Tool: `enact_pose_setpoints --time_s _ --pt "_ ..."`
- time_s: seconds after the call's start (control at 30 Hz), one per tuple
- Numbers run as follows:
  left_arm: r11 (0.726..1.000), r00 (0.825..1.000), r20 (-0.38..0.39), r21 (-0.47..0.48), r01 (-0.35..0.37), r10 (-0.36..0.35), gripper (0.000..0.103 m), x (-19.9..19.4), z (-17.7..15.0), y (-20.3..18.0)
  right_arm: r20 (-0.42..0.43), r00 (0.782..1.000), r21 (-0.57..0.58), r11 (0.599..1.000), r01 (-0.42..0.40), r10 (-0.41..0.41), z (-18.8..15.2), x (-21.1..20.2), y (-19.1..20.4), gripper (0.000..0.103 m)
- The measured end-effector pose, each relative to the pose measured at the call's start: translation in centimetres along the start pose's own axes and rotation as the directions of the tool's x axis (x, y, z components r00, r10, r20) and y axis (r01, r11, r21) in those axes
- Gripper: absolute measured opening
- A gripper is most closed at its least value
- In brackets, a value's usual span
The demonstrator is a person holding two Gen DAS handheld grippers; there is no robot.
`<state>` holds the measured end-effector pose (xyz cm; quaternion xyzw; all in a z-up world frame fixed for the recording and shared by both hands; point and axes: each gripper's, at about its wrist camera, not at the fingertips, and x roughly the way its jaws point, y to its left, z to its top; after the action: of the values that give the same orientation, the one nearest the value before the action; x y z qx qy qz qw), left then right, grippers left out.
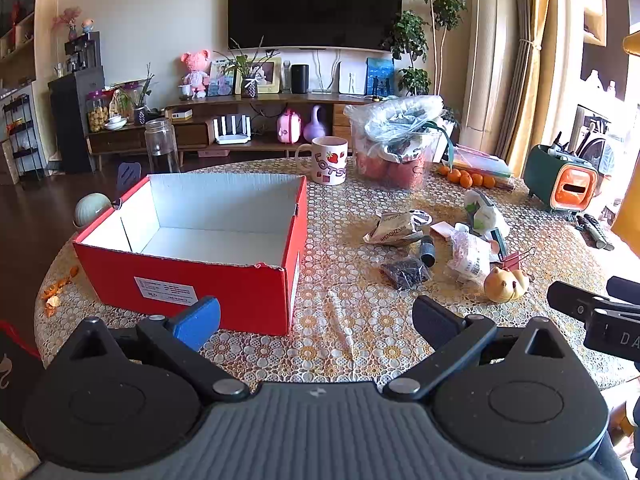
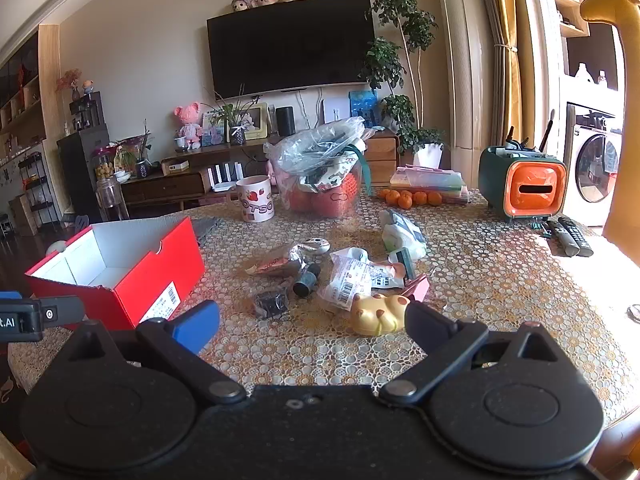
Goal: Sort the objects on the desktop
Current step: 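Move both tools toward the clutter beside the red shoebox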
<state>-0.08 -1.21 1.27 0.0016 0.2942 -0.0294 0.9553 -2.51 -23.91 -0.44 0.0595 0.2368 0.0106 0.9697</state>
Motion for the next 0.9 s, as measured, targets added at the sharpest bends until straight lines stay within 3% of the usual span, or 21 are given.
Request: enact_pose_setpoints --time_s 0.47,0.9 --pt "0.996 0.998 -0.018 0.063 0.066 -0.065 0.103 3.5 0.9 -1.5 -0.034 0.999 -0.069 0.998 -0.01 0.008 0.2 3.4 -1.1 0.099" --pt "0.98 0.995 -0.034 0.169 0.102 -0.098 0.103 10.0 1.3 -5.9 -0.084 0.994 -0.123 0.991 0.053 -0.063 0.4 8.9 -4.4 0.098"
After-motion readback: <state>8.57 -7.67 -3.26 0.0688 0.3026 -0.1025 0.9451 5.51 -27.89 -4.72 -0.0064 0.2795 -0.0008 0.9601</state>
